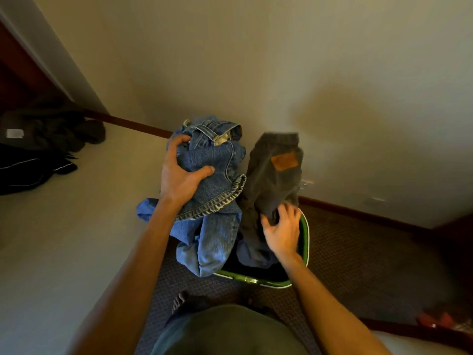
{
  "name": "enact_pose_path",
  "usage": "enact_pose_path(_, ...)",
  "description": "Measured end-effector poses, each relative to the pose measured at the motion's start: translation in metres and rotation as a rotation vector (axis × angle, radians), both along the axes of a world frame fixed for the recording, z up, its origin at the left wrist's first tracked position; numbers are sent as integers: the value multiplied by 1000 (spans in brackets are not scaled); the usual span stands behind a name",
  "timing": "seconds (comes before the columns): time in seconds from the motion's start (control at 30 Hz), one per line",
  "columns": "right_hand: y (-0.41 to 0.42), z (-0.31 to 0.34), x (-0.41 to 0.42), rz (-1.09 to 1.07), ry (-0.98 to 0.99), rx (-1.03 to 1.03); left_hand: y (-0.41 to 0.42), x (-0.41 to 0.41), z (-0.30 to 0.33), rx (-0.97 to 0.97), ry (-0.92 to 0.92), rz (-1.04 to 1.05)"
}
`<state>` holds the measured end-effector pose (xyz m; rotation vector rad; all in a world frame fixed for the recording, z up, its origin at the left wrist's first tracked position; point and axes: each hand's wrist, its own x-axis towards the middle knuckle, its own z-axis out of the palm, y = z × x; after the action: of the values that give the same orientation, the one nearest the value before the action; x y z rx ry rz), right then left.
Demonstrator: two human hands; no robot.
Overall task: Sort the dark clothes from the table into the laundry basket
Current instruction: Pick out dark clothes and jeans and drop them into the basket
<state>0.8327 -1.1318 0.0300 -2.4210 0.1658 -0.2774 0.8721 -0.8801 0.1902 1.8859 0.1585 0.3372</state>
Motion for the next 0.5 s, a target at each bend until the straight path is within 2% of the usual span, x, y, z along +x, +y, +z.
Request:
enact_pose_path(0.1,-14,-50,-34,-7,263,-28,1,0,-6,11,38,-3)
enact_pose_path(0.17,-22,-68,-51,-39,355,12,-1,0,-9,-26,61,15)
enact_pose_path(0.33,-32,-69,-52,-68,449,148,-15,3,-16,-142,98,-7)
enact_pose_path(0.5,-39,-69,-33,-94,395,185,-50,6,-45,-184,148,6)
